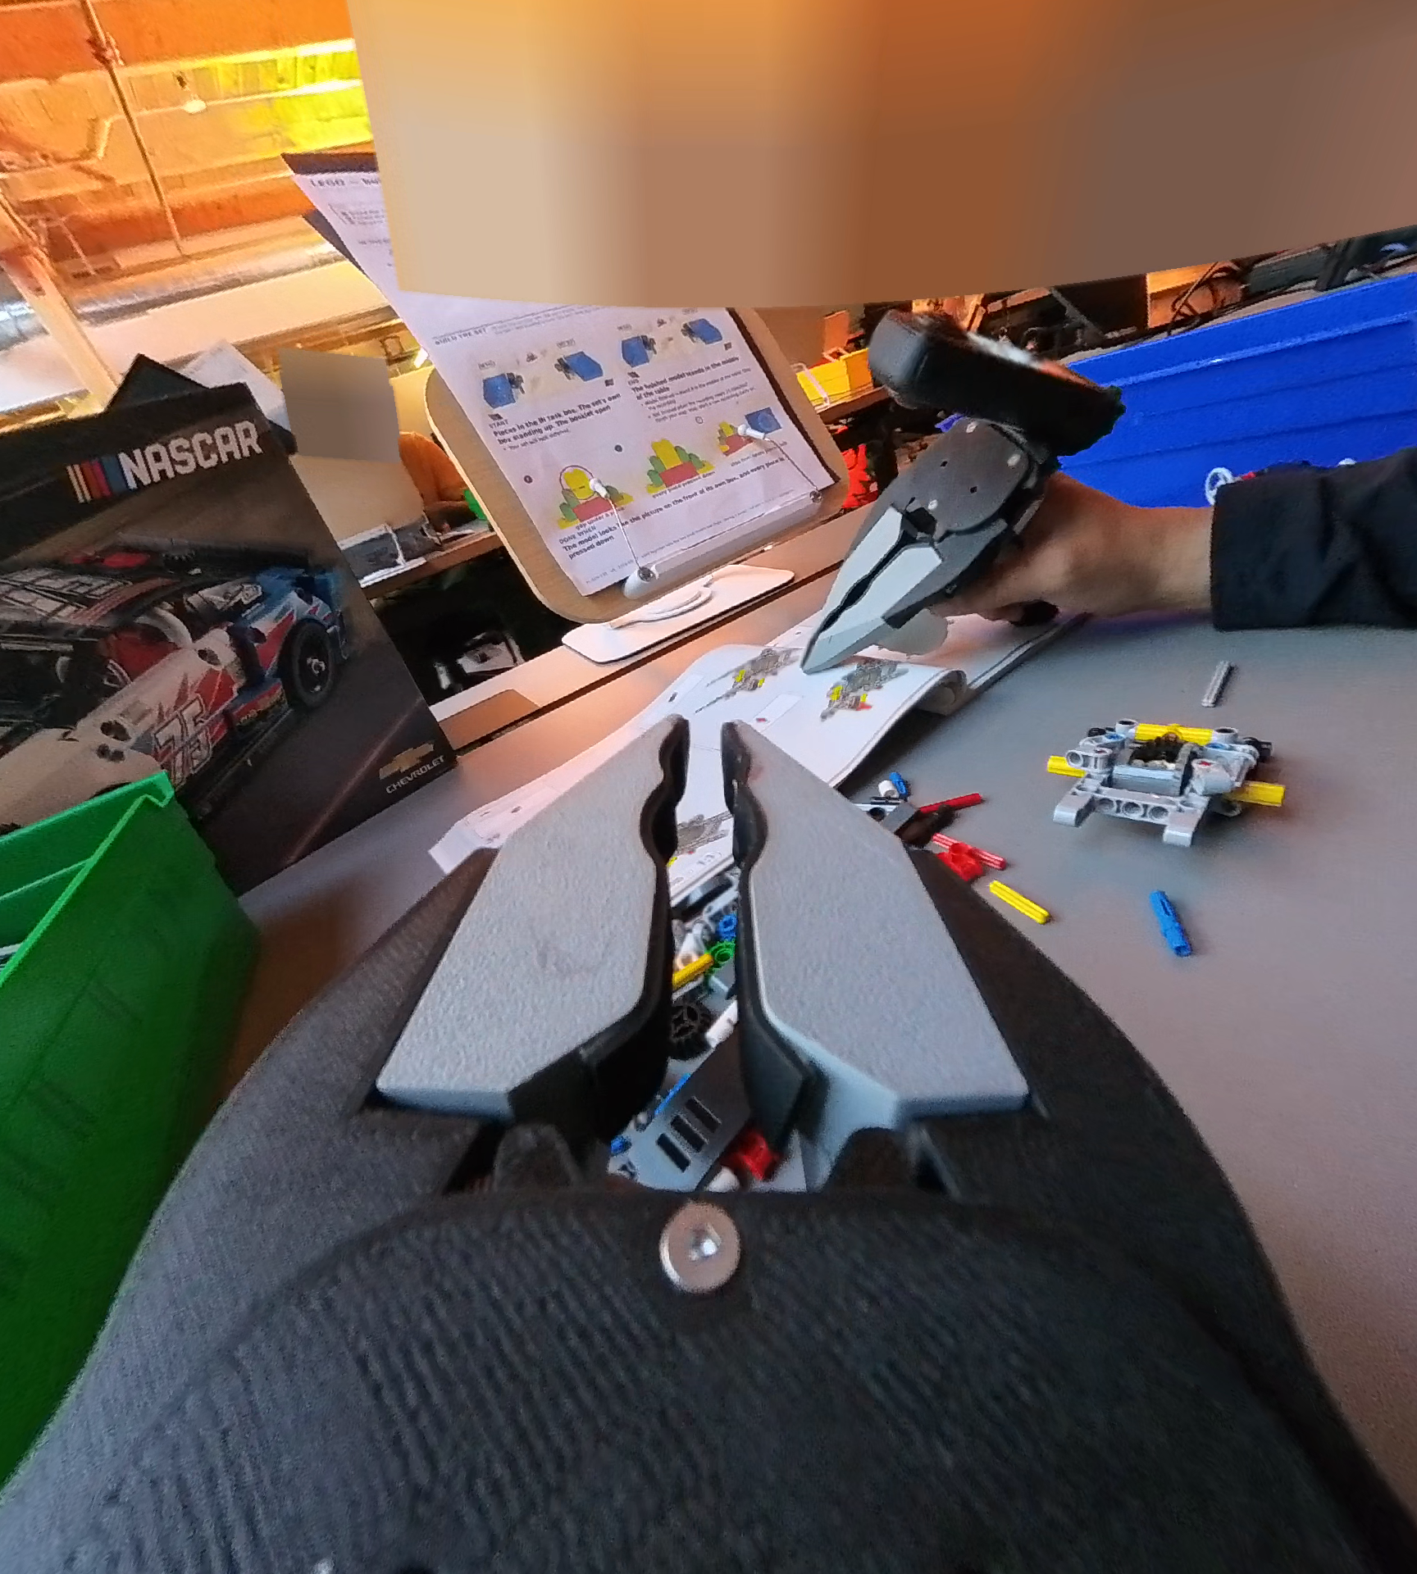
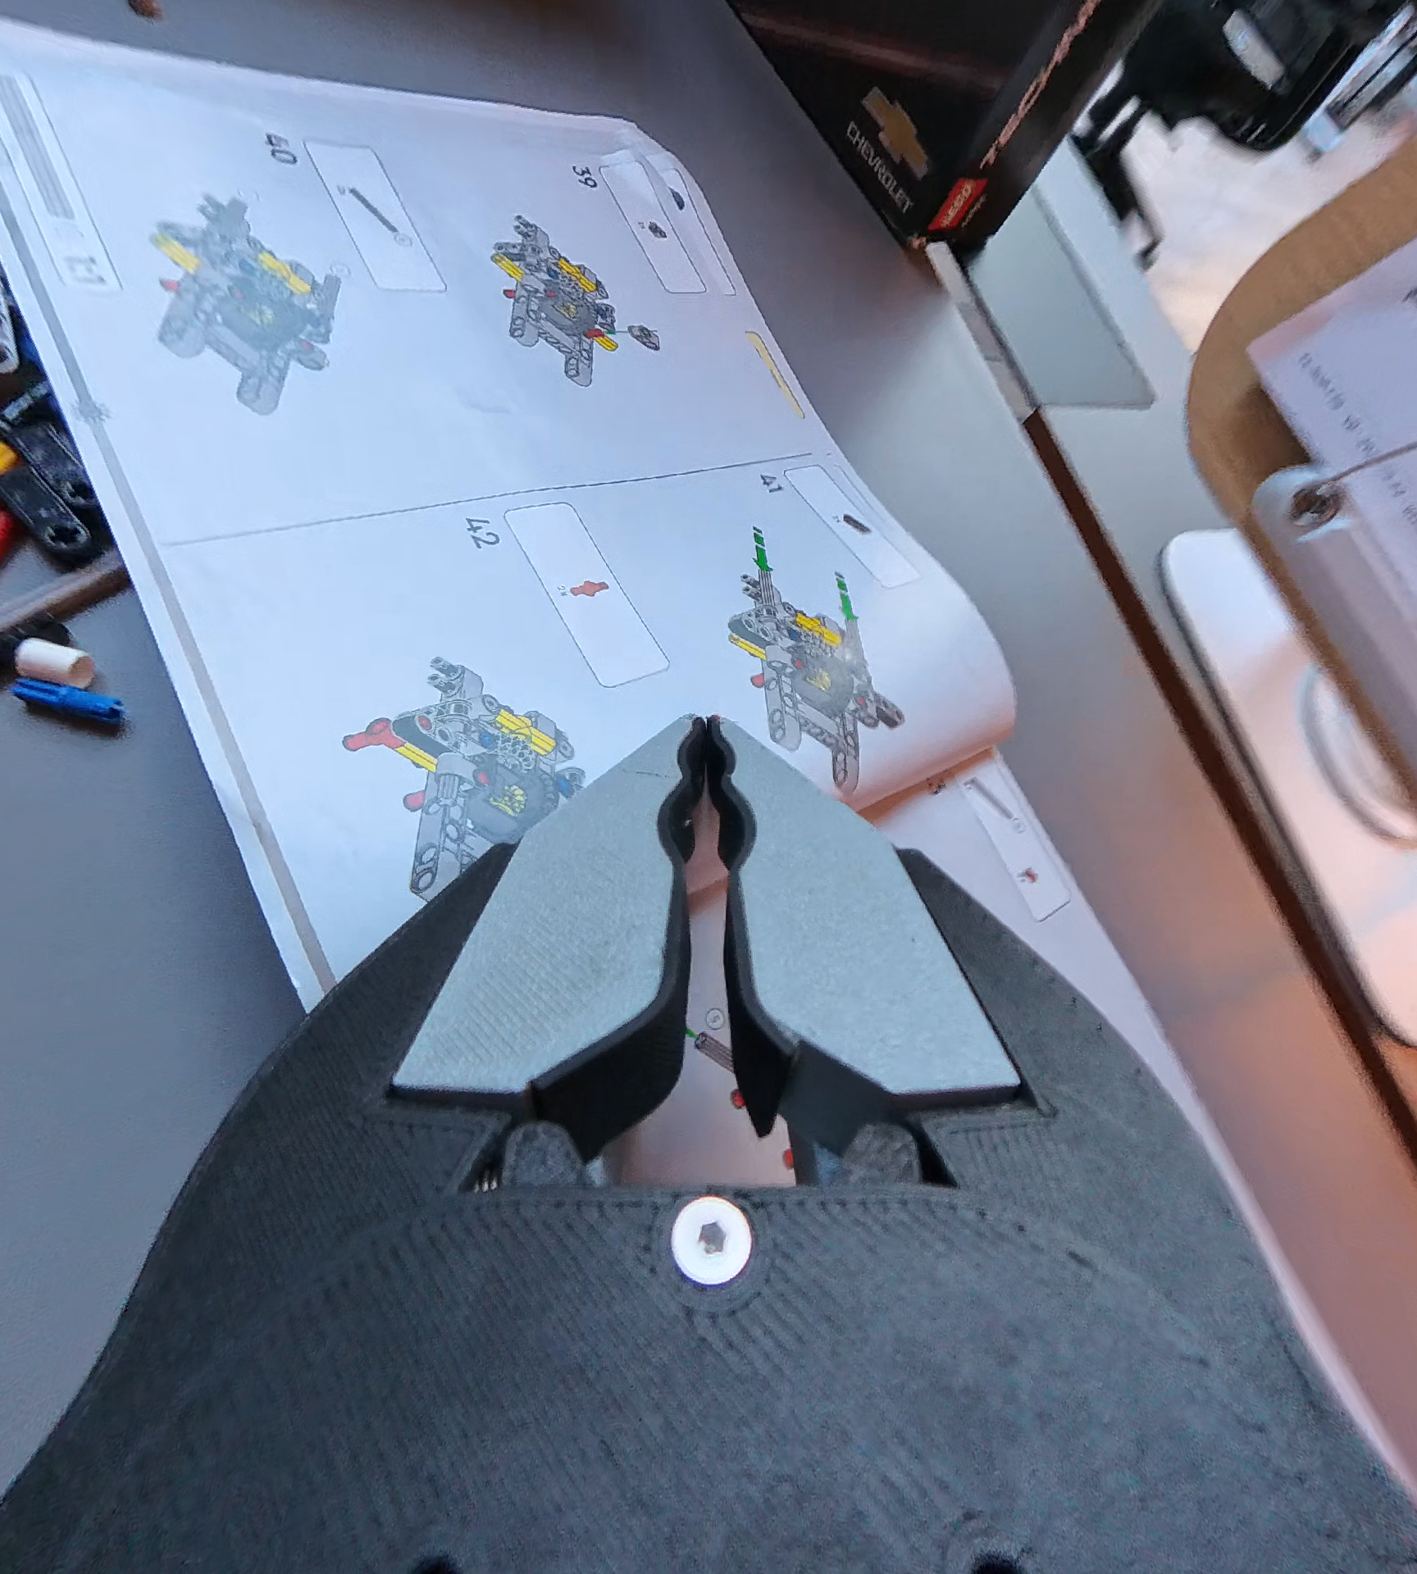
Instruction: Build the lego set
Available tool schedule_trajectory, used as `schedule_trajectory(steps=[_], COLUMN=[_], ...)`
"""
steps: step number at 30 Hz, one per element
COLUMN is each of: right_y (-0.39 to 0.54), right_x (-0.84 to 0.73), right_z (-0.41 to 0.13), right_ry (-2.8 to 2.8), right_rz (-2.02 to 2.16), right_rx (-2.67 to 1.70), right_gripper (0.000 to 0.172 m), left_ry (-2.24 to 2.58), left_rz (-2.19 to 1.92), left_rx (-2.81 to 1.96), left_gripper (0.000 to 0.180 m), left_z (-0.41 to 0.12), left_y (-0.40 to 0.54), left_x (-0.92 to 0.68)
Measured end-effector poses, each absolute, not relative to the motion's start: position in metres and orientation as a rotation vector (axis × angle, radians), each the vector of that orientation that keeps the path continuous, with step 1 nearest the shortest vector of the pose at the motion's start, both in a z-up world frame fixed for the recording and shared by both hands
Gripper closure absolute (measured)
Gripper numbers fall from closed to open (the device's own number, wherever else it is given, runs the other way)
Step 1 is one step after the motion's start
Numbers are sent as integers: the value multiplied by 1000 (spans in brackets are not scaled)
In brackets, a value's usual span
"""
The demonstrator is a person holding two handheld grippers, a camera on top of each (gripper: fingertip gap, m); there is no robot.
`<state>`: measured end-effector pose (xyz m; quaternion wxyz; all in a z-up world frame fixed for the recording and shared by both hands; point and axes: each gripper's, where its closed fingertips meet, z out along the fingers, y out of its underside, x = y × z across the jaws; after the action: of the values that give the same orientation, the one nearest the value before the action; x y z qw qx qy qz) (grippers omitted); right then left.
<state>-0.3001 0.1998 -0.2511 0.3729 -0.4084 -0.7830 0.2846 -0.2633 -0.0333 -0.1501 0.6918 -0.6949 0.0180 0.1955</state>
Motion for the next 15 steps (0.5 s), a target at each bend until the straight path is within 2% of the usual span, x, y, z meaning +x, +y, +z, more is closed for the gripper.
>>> schedule_trajectory(steps=[7, 15], right_y=[207, 185], right_x=[-287, -208], right_z=[-223, -175], right_ry=[-1847, -1619], right_rz=[566, 806], right_rx=[-896, -1002], right_gripper=[172, 172], left_ry=[109, 263], left_rz=[569, 633], left_rx=[-1562, -1666], left_gripper=[178, 180], left_z=[-150, -166], left_y=[-32, -19], left_x=[-257, -225])
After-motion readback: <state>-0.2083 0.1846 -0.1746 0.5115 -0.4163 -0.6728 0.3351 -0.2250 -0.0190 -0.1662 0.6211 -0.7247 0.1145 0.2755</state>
